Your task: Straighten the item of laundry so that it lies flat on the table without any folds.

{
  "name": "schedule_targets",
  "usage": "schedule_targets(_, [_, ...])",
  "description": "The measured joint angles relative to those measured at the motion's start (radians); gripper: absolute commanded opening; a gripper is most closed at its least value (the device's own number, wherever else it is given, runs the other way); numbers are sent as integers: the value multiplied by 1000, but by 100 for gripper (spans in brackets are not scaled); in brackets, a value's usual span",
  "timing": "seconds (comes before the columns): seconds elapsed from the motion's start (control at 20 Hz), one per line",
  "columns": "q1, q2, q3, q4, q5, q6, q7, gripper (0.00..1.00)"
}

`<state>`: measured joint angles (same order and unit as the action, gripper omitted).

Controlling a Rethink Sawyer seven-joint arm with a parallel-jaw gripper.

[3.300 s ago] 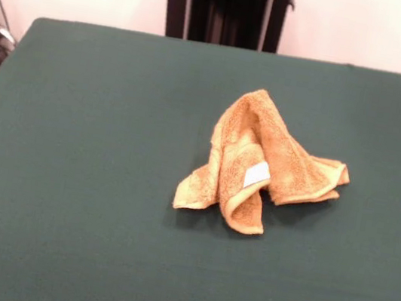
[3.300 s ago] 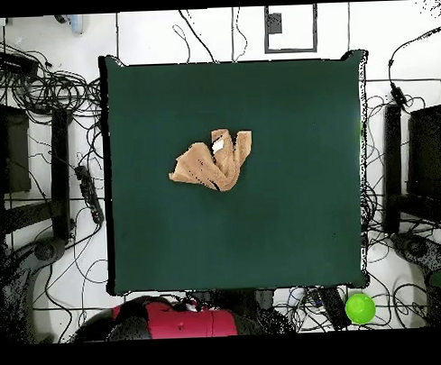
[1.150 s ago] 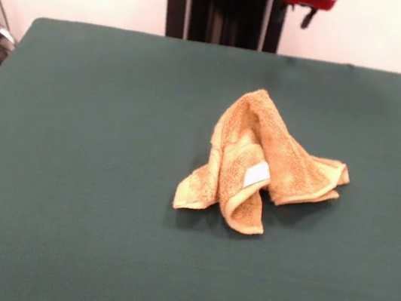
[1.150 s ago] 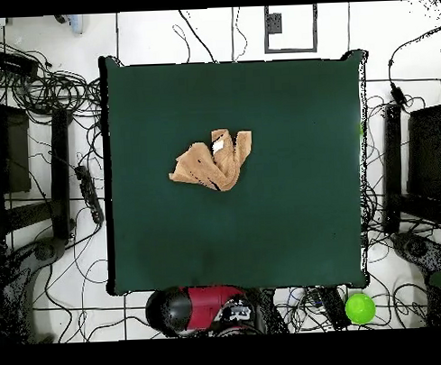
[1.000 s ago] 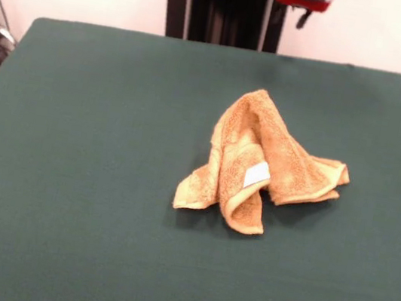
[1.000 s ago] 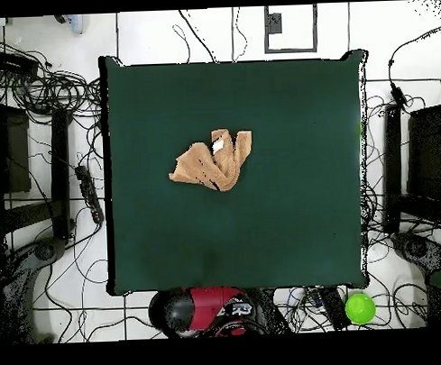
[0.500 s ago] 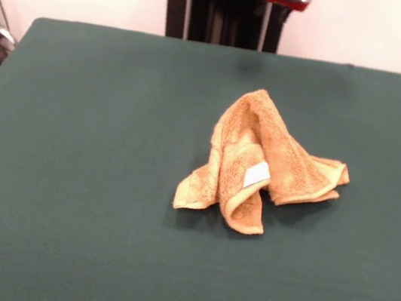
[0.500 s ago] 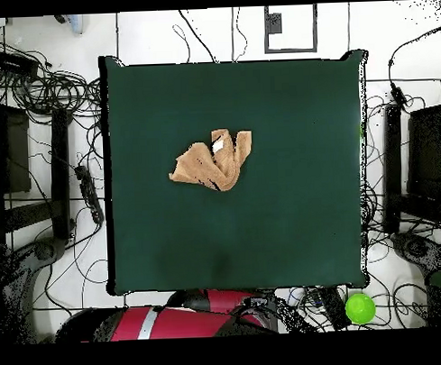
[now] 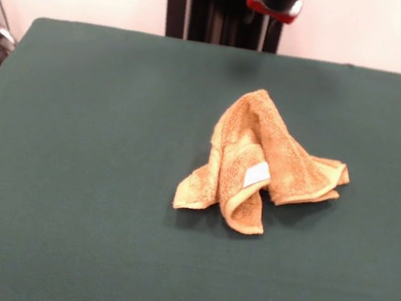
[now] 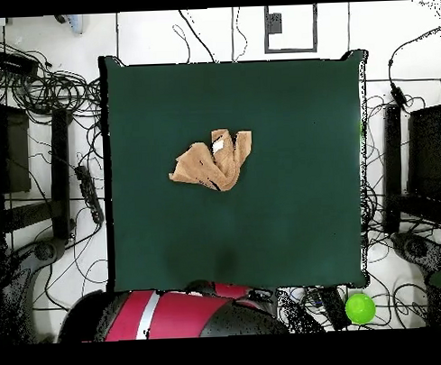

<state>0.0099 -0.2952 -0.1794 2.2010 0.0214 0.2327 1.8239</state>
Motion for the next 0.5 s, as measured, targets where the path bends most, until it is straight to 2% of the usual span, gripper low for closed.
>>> schedule_targets(0.5, [5,73,-2,-120,49,7,0,100])
